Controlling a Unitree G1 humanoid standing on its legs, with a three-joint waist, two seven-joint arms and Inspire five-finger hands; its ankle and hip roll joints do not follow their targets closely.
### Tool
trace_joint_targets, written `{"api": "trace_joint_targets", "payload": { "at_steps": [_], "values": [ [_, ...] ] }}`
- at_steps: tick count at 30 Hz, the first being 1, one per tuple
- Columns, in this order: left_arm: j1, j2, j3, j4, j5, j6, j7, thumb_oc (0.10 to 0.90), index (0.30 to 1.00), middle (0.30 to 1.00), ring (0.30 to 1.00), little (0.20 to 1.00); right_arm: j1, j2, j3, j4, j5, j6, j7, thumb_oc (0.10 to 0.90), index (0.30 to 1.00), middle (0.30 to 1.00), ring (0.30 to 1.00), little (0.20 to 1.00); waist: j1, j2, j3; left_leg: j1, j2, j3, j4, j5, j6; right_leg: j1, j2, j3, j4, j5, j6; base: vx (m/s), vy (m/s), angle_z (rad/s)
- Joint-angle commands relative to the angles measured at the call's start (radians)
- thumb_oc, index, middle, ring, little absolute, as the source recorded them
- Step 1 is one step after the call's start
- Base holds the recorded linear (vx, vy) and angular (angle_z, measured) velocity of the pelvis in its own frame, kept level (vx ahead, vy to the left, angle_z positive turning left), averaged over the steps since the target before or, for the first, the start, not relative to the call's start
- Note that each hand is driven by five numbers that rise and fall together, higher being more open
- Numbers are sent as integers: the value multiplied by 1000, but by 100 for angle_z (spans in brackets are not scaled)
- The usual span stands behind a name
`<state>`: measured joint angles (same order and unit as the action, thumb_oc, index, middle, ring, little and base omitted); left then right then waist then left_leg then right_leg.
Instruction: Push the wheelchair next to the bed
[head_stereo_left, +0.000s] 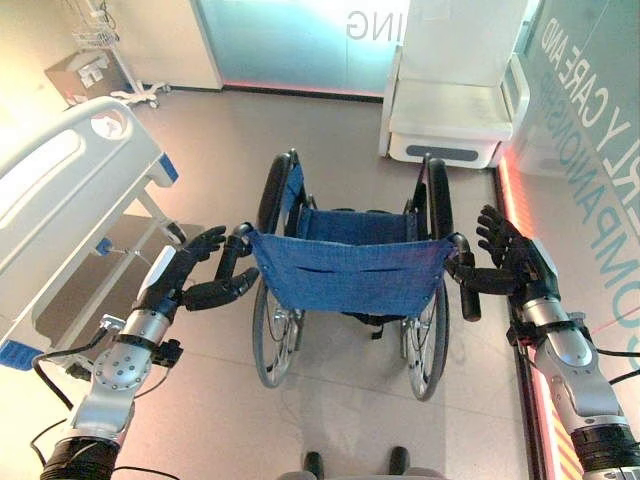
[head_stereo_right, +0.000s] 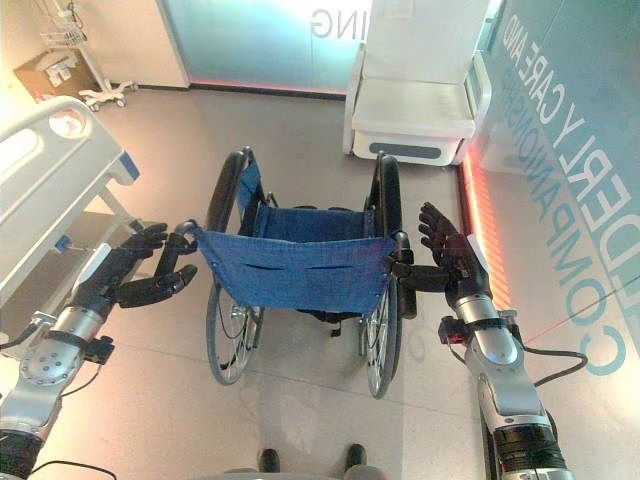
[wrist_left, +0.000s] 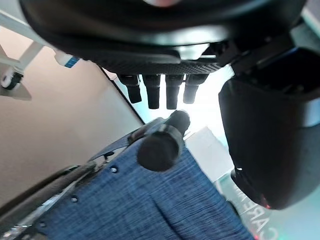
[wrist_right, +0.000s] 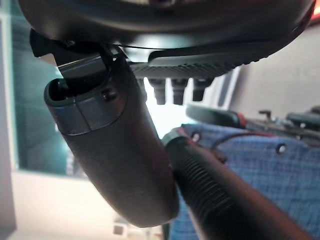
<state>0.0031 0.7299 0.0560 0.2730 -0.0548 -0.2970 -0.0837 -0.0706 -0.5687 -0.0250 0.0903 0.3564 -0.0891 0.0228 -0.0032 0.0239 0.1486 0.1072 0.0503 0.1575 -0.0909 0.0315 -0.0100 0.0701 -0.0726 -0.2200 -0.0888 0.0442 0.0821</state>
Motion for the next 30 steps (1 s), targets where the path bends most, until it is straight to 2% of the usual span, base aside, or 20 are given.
{"api": "trace_joint_targets", "payload": {
  "at_steps": [1,5,8,14,16,18,22,30],
  "values": [
    [-80,97,56,-52,37,-25,26,800,900,900,900,900,-59,-80,4,-101,-54,-46,0,800,900,900,900,900,5,-11,-46,-8,-47,-8,17,-74,38,-9,-15,15,69,-64,32,0,0,0],
    [-114,119,21,-22,38,8,21,800,900,900,900,900,-85,-114,34,-83,-119,-2,-12,800,900,900,900,900,2,-11,-43,-9,-49,-8,21,-73,39,-11,-13,20,75,-65,32,0,0,0],
    [-191,152,-34,24,26,39,33,800,900,900,900,900,-140,-149,84,-37,-184,74,-13,800,900,900,900,900,2,-16,-39,-13,-51,-7,28,-73,39,-13,-13,21,81,-65,33,-5,-13,0],
    [-338,191,-129,110,-16,71,48,800,900,900,900,900,-259,-203,179,58,-344,201,-108,800,900,900,900,900,2,-25,-36,-15,-53,-8,36,-78,41,-15,-10,24,89,-66,32,-5,-25,0],
    [-406,204,-174,135,-15,101,56,800,900,900,900,900,-309,-212,219,93,-384,263,-134,800,900,900,900,900,1,-26,-34,-15,-54,-7,42,-81,41,-15,-9,26,91,-66,31,0,0,0],
    [-430,207,-190,141,-1,114,56,800,900,900,900,900,-327,-212,233,104,-381,288,-134,800,900,900,900,900,1,-26,-33,-15,-54,-7,45,-83,42,-14,-9,27,92,-66,31,0,0,0],
    [-540,232,-275,187,40,162,67,800,900,900,900,900,-420,-204,306,147,-389,417,-112,800,900,900,900,900,2,-25,-31,-17,-56,-8,49,-86,43,-13,-7,33,91,-68,28,0,0,0],
    [-660,253,-370,250,43,222,56,800,900,900,900,900,-525,-204,396,254,-439,584,-119,800,900,900,900,900,12,-28,-24,-25,-57,-9,63,-93,45,-10,-6,34,90,-69,24,0,0,0]
  ]
}}
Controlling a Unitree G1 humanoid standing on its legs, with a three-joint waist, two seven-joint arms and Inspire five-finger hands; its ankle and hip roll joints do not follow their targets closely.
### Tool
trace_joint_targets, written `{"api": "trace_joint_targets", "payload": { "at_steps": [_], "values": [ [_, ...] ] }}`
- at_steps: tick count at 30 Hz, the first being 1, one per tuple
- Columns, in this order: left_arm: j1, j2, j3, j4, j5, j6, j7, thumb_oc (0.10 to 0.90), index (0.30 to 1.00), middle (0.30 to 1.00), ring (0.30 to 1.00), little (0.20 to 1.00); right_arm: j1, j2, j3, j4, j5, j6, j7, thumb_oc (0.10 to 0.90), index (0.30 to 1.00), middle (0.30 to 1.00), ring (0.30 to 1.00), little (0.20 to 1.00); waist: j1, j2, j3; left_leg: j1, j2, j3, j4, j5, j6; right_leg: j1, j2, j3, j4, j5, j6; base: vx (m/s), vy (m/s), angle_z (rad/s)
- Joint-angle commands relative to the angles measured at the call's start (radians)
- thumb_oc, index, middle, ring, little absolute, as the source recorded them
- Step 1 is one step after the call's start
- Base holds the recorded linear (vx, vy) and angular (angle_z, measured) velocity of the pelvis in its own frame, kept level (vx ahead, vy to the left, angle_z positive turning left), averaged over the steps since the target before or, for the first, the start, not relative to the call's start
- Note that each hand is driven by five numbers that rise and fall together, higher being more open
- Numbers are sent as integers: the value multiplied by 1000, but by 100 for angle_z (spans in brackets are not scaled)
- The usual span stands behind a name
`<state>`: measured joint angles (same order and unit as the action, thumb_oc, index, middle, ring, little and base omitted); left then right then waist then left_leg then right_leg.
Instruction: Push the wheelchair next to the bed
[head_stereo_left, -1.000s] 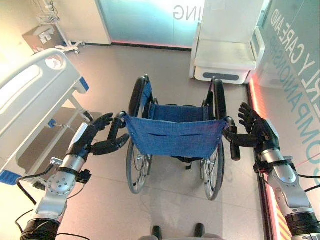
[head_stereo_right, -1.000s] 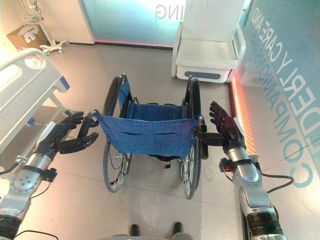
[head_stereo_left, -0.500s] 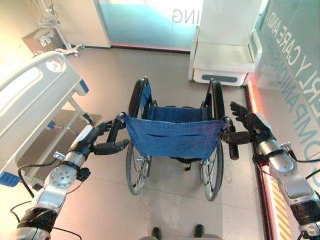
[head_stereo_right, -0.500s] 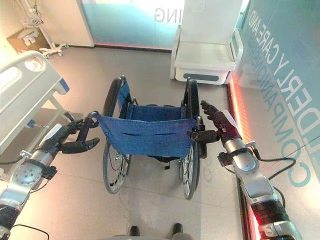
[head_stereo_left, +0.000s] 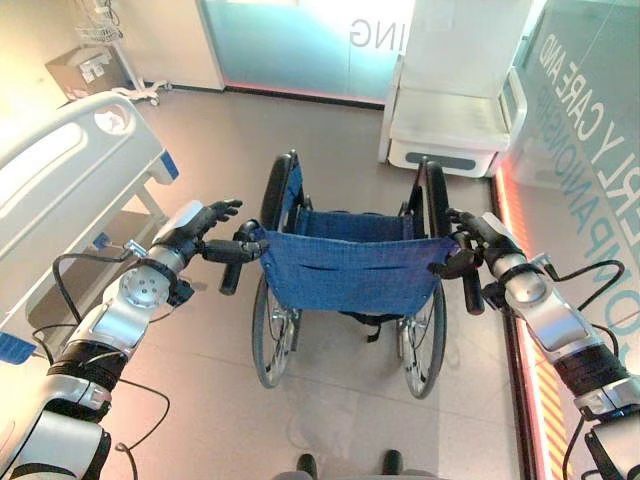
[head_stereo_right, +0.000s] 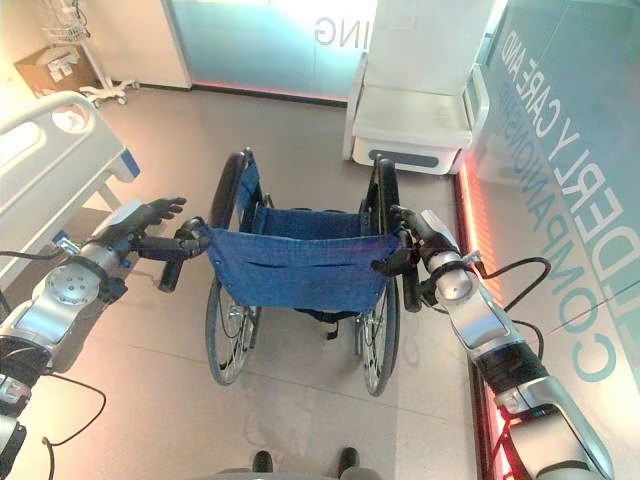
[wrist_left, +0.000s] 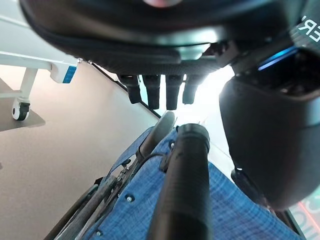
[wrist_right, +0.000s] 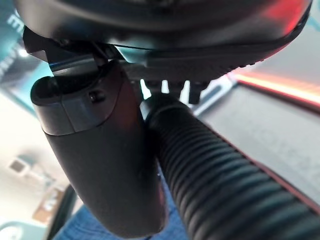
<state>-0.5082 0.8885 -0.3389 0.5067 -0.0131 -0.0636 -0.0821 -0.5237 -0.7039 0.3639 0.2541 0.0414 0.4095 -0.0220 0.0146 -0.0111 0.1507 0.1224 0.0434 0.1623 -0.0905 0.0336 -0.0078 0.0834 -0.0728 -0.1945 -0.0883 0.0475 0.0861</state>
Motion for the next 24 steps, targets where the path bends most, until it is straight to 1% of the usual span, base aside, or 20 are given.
{"api": "trace_joint_targets", "payload": {
  "at_steps": [1,2,3,4,5,6,12,14,17,19,20,21,22,23,24],
  "values": [
    [-157,100,17,18,5,0,45,800,900,900,900,900,-84,-71,14,95,-134,108,-72,800,900,900,900,900,-5,6,-23,-39,-50,-14,63,-95,44,-23,-6,9,90,-72,19,0,0,0],
    [-161,101,13,21,10,6,40,800,900,900,900,900,-91,-75,18,100,-137,121,-74,800,900,900,900,900,-4,5,-22,-40,-50,-13,64,-96,44,-22,-6,9,89,-72,18,0,0,0],
    [-163,108,7,27,13,9,34,800,900,900,900,900,-103,-82,23,105,-145,149,-75,800,900,900,900,900,-3,3,-19,-41,-50,-13,67,-97,44,-21,-5,10,89,-72,18,0,0,0],
    [-163,108,7,27,13,9,34,800,900,900,900,900,-103,-82,23,105,-145,150,-75,800,900,900,900,900,-3,3,-19,-41,-50,-13,67,-97,44,-21,-5,10,89,-72,18,10,3,4],
    [-166,115,3,36,13,13,23,800,900,900,900,900,-120,-88,26,109,-155,193,-84,800,900,900,900,900,-3,2,-15,-42,-51,-14,70,-99,45,-24,-4,13,91,-72,16,5,12,5],
    [-170,122,-1,41,16,20,13,800,900,900,900,900,-128,-94,28,116,-153,207,-92,800,900,900,900,900,-3,2,-14,-42,-52,-14,70,-100,46,-24,-3,16,91,-71,16,7,18,5],
    [-163,136,4,62,31,30,-11,800,900,900,900,900,-132,-116,7,117,-138,236,-91,800,900,900,900,900,-7,-2,-12,-40,-54,-12,67,-102,48,-27,1,26,92,-70,16,2,4,1],
    [-155,143,9,62,42,32,-18,800,900,900,900,900,-121,-125,-5,111,-140,238,-75,800,900,900,900,900,-9,-4,-12,-38,-55,-12,65,-103,49,-28,2,30,93,-70,17,0,0,0],
    [-144,153,20,59,50,35,-34,800,900,900,900,900,-106,-136,-21,104,-109,247,-59,800,900,900,900,900,-11,-5,-11,-40,-55,-8,64,-102,50,-33,2,34,95,-70,17,0,0,0],
    [-139,156,25,59,58,38,-40,800,900,900,900,900,-92,-137,-31,102,-63,258,-66,800,900,900,900,900,-13,-6,-8,-40,-55,-6,65,-102,51,-35,2,35,98,-69,18,0,0,0],
    [-136,157,25,59,64,38,-44,800,900,900,900,900,-82,-134,-37,105,-16,278,-67,800,900,900,900,900,-15,-6,-7,-42,-55,-3,66,-102,51,-38,2,37,99,-69,18,0,0,0],
    [-135,157,25,60,66,37,-45,800,900,900,900,900,-77,-132,-41,105,-6,285,-61,800,900,900,900,900,-16,-6,-7,-43,-55,-2,67,-102,51,-38,2,37,99,-69,18,0,0,0],
    [-130,157,24,60,70,31,-43,800,900,900,900,900,-62,-125,-49,111,60,334,-51,800,900,900,900,900,-17,-7,-6,-44,-55,1,68,-103,50,-41,3,39,101,-69,19,0,0,0],
    [-130,157,24,60,70,31,-43,800,900,900,900,900,-61,-125,-48,110,62,334,-53,800,900,900,900,900,-17,-7,-6,-44,-55,1,68,-103,50,-41,3,39,101,-69,19,0,0,0],
    [-127,156,24,58,72,29,-43,800,900,900,900,900,-50,-116,-52,120,111,373,-43,800,900,900,900,900,-18,-8,-5,-45,-54,3,68,-103,50,-42,2,39,102,-69,18,0,0,0]
  ]
}}
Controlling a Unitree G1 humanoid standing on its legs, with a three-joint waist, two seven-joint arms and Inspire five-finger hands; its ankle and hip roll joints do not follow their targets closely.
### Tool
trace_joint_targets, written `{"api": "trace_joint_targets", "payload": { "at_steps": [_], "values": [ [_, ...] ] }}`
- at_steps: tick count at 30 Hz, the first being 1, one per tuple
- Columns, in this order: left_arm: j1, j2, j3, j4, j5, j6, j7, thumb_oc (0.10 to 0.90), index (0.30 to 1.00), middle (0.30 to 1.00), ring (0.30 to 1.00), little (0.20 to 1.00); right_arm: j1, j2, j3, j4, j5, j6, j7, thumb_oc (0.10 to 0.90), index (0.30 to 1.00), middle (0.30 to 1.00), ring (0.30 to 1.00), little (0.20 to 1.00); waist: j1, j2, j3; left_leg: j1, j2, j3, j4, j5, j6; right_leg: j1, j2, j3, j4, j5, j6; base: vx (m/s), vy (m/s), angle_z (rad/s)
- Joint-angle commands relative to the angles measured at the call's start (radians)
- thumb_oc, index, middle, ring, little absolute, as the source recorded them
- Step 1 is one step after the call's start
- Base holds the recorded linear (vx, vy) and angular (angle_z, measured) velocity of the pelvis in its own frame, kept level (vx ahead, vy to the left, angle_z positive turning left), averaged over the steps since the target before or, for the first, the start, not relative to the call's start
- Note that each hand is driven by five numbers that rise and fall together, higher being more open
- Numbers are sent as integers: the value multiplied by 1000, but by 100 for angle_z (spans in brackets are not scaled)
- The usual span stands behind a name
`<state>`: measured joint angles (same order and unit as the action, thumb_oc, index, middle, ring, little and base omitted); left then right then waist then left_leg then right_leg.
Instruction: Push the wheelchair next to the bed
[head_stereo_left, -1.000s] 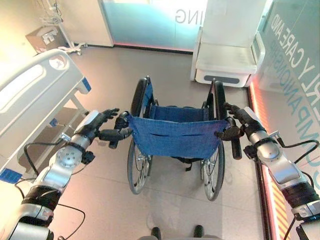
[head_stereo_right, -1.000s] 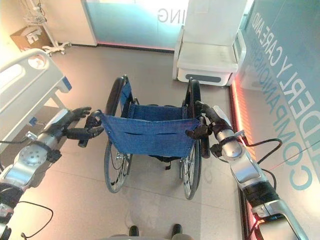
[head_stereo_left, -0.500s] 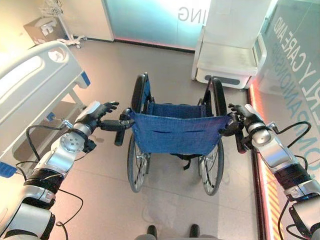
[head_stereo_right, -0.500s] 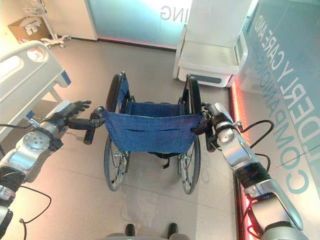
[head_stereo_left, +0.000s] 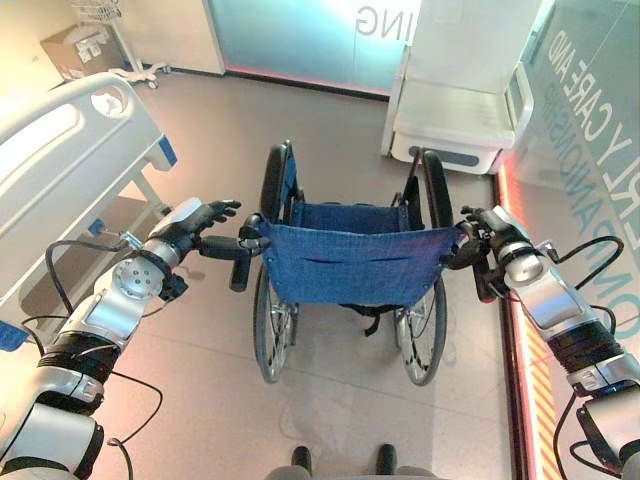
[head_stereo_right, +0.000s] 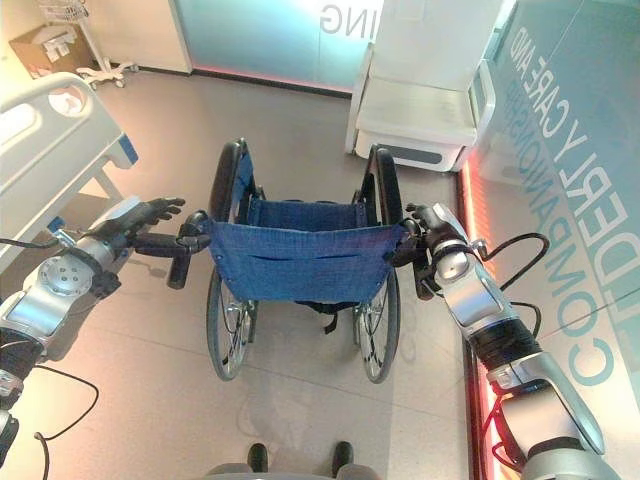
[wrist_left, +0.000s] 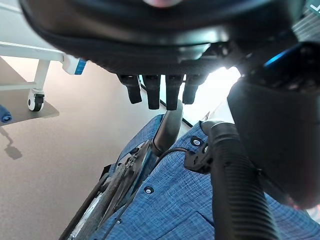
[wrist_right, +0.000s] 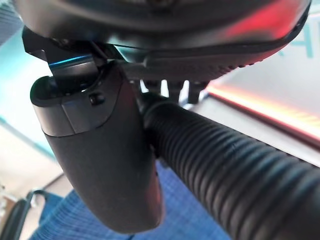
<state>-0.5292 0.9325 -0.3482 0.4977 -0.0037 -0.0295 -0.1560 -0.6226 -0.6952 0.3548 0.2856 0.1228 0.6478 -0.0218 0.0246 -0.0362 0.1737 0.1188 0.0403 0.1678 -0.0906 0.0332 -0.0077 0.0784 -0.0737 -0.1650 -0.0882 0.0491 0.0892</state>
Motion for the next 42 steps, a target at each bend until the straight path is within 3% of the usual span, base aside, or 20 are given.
{"api": "trace_joint_targets", "payload": {
  "at_steps": [1,6,10,16,17,22,30,35,42],
  "values": [
    [-101,111,31,67,68,-12,26,800,900,900,900,900,66,-113,-42,123,81,160,-26,800,900,900,900,900,-29,16,-29,-40,-52,-2,68,-102,50,-37,4,10,102,-69,15,0,0,0],
    [-109,114,3,81,89,-22,7,800,900,900,900,900,82,-99,-17,203,85,201,78,800,900,900,900,900,-31,14,-33,-39,-50,5,68,-103,48,-38,2,9,102,-68,15,-1,-1,-2],
    [-136,116,-49,91,86,-19,-39,800,900,900,900,900,60,-101,35,304,-53,227,298,800,900,900,900,900,-28,11,-32,-38,-48,14,73,-103,49,-36,3,5,103,-67,15,-1,-2,-1],
    [-173,102,-103,100,56,32,-105,800,900,900,900,900,2,-92,113,404,-156,211,466,800,900,900,900,900,-21,8,-29,-37,-48,14,76,-99,49,-32,4,4,102,-65,13,0,0,0],
    [-176,94,-110,107,65,47,-113,800,900,900,900,900,-7,-88,123,420,-155,199,469,800,900,900,900,900,-20,8,-28,-36,-48,13,76,-100,49,-30,5,2,102,-65,13,0,0,0],
    [-220,61,-169,157,107,251,-208,800,900,900,900,900,-80,-67,166,448,-53,156,370,800,900,900,900,900,-12,10,-23,-40,-48,3,85,-99,47,-25,4,-2,102,-67,11,0,0,0],
    [-276,-39,-223,278,196,413,-296,800,900,900,900,900,-160,-15,213,466,23,145,337,800,900,900,900,900,-11,12,-24,-49,-54,-9,100,-102,45,-20,4,-7,101,-73,4,-1,-6,-1],
    [-322,-88,-282,338,324,421,-364,800,900,900,900,900,-194,9,233,486,51,120,324,800,900,900,900,900,-18,11,-23,-48,-53,-8,107,-106,43,-17,5,-5,102,-75,1,0,0,0],
    [-332,-178,-331,409,375,475,-460,800,900,900,900,900,-225,56,252,511,83,116,284,800,900,900,900,900,-34,13,-21,-47,-49,1,116,-110,40,-18,8,9,102,-76,-1,0,0,0]
  ]
}}
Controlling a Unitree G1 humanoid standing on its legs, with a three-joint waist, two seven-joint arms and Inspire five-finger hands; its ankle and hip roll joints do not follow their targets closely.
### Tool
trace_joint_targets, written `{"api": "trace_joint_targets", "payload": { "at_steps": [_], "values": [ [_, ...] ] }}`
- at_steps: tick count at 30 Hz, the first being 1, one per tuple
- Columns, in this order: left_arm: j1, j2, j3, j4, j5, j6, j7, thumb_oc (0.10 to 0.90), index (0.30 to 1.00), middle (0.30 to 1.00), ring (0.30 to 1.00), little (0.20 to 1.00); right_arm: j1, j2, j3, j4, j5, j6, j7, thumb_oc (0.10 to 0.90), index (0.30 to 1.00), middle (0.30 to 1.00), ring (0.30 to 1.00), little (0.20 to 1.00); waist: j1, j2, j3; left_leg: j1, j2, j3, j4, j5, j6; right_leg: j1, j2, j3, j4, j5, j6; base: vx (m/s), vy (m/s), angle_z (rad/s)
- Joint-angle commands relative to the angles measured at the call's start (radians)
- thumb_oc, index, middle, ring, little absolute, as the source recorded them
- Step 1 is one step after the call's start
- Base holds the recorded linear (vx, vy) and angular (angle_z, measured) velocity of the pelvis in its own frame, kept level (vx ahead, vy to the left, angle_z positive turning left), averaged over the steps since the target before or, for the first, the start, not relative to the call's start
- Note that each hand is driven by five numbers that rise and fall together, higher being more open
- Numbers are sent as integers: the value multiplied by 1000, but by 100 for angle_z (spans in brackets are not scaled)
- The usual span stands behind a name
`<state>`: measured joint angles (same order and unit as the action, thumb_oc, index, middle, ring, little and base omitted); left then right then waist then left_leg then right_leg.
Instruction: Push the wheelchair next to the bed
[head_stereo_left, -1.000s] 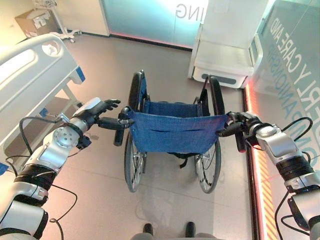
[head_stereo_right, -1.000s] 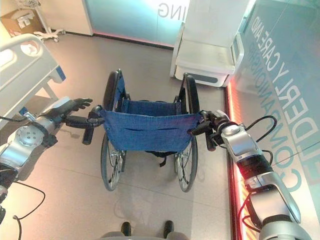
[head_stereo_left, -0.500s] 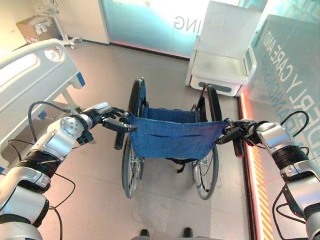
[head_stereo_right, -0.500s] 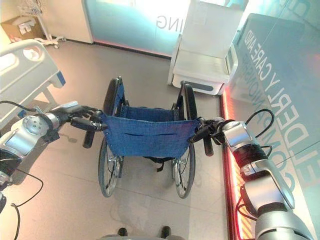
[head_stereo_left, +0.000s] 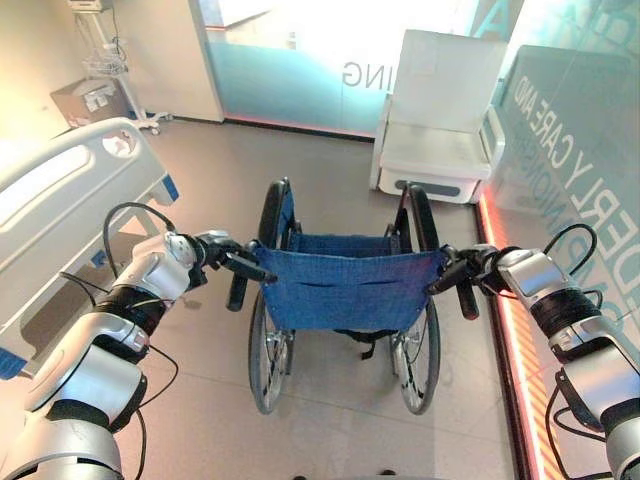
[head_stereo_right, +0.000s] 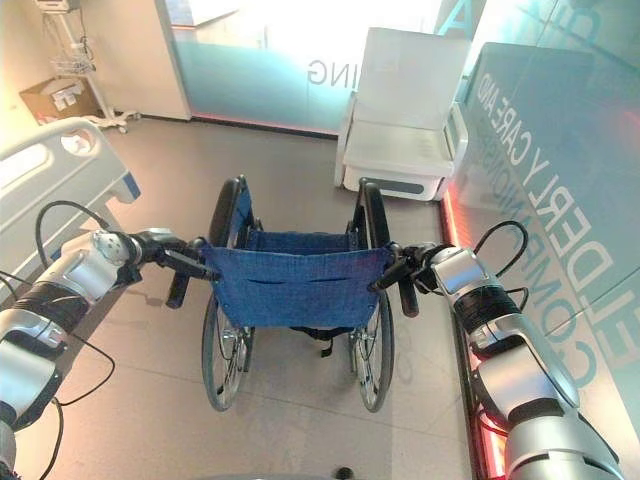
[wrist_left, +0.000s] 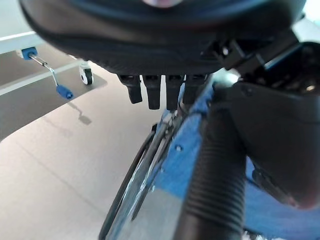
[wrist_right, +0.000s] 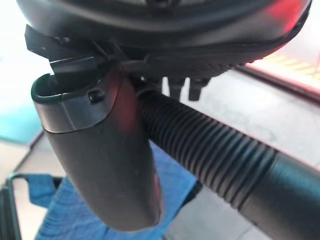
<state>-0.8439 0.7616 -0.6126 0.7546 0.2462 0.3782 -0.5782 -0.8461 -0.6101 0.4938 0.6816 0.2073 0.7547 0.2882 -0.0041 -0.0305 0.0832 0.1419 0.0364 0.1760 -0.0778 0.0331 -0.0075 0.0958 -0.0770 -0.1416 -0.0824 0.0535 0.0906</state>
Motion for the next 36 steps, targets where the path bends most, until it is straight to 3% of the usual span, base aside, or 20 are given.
{"api": "trace_joint_targets", "payload": {
  "at_steps": [1,9,20,22,23,24,25,26,34,36],
  "values": [
    [-17,-15,-67,159,123,74,-40,800,900,900,900,900,-4,-27,114,117,-2,8,-24,800,900,900,900,900,-7,8,70,-70,-45,-6,103,-110,39,-35,11,-13,95,-80,-2,0,0,0],
    [4,-113,-59,219,134,135,-56,800,900,900,900,900,9,20,119,117,-60,17,38,800,900,900,900,900,-23,6,70,-70,-42,5,105,-110,34,-37,10,0,93,-80,-1,1,0,0],
    [36,-175,-58,260,137,156,-27,800,900,900,900,900,25,73,138,146,-139,14,97,800,900,900,900,900,-24,8,83,-84,-39,10,117,-107,30,-47,4,-3,100,-83,-3,-10,6,-4],
    [11,-185,-64,266,100,152,7,734,801,801,801,801,-6,80,145,155,-123,7,72,800,900,900,900,900,-26,12,114,-121,-35,10,142,-106,33,-84,-4,2,126,-85,-7,-244,23,-1],
    [-7,-186,-68,271,70,143,29,543,514,514,514,514,-26,79,149,164,-111,-1,67,707,761,761,761,761,-26,14,131,-139,-32,10,153,-105,35,-103,-6,4,138,-85,-11,-272,11,-1],
    [-27,-187,-72,276,33,128,59,445,368,368,368,368,-49,80,154,176,-95,-18,54,579,568,568,568,568,-25,17,152,-158,-30,10,166,-104,36,-121,-7,8,150,-83,-14,-228,0,1],
    [-37,-185,-72,279,17,116,70,400,300,300,300,300,-59,79,157,184,-87,-30,47,474,411,411,411,411,-24,18,161,-167,-28,10,172,-104,36,-128,-8,9,154,-83,-16,-205,-17,1],
    [-51,-180,-73,282,-9,85,93,400,300,300,300,300,-76,77,159,194,-92,-50,48,400,300,300,300,300,-21,19,177,-182,-27,8,186,-104,36,-139,-8,10,161,-82,-19,-134,-27,2],
    [-28,-161,-47,233,-94,26,176,400,300,300,300,300,-58,51,167,172,-143,-146,54,400,300,300,300,300,-7,15,206,-185,-33,-18,190,-94,30,-130,-12,-12,162,-73,-22,-25,-13,6],
    [-17,-163,-41,216,-100,26,186,400,300,300,300,300,-54,46,166,154,-153,-145,53,400,300,300,300,300,-5,16,205,-182,-33,-20,187,-92,28,-127,-14,-17,163,-73,-21,7,2,2]
  ]
}}
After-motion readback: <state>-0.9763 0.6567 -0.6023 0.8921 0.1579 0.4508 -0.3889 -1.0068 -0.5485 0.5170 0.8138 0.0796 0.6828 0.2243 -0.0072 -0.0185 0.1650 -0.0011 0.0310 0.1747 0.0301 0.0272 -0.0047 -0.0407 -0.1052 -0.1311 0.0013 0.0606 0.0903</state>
